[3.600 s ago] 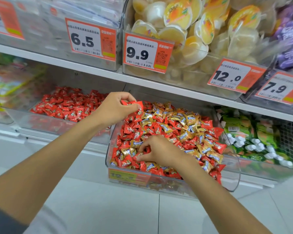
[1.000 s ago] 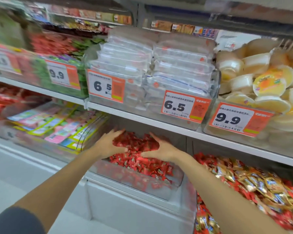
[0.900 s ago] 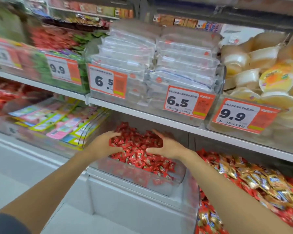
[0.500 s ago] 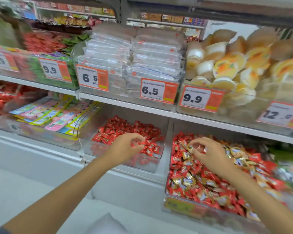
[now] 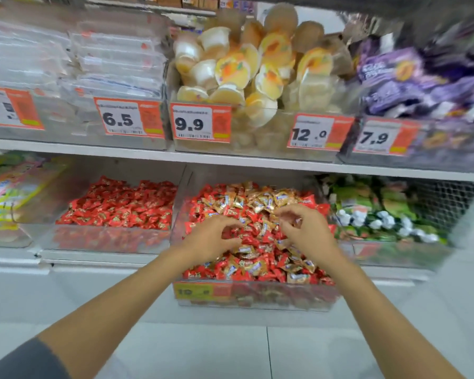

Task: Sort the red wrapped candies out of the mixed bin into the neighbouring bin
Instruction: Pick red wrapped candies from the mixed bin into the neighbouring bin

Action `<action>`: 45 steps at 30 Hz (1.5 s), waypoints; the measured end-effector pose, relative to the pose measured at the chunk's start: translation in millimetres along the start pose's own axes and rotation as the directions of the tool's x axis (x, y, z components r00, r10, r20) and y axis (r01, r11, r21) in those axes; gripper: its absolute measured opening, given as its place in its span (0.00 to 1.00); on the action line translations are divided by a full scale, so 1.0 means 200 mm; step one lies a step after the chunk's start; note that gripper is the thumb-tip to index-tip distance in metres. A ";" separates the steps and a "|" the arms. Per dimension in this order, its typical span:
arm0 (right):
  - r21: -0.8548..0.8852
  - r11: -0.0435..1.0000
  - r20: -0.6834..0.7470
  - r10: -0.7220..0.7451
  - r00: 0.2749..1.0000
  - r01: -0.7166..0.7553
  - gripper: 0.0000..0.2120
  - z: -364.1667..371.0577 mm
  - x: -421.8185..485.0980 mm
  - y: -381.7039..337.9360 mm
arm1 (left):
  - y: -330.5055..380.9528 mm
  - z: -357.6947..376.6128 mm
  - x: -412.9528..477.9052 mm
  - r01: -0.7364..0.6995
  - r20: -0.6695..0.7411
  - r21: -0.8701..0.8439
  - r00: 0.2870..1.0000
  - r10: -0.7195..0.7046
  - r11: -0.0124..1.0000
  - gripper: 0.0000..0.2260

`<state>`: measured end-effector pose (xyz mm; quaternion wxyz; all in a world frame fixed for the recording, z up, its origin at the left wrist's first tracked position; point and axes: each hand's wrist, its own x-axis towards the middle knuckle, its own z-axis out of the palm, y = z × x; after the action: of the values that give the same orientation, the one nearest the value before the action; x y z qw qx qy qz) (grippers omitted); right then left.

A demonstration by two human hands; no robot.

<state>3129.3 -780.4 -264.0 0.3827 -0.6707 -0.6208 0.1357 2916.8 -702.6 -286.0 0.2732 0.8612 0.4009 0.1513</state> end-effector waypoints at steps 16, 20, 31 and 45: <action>-0.141 0.984 0.406 -0.047 0.913 0.113 0.18 0.20 0.18 -0.07 | -0.06 -0.15 0.04 -0.029 -0.078 -0.081 0.997 0.023 0.996 0.08; 0.031 1.000 0.159 -0.001 0.987 -0.004 0.17 -0.03 0.18 -0.05 | -0.05 -0.12 0.07 -0.017 -0.063 -0.148 0.998 0.008 0.989 0.12; -0.028 0.996 0.249 0.092 0.964 -0.087 0.10 -0.16 -0.01 0.04 | 0.14 0.08 0.09 -0.099 0.300 -0.042 0.948 0.107 0.994 0.13; 0.058 0.997 0.297 0.039 0.954 -0.059 0.08 -0.10 -0.06 0.02 | 0.00 -0.04 0.10 -0.036 -0.045 -0.284 0.999 0.024 0.958 0.10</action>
<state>3143.7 -799.2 -256.7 0.3040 -0.6451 -0.6493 0.2642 2925.2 -683.2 -278.6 0.3835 0.8158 0.3674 0.2289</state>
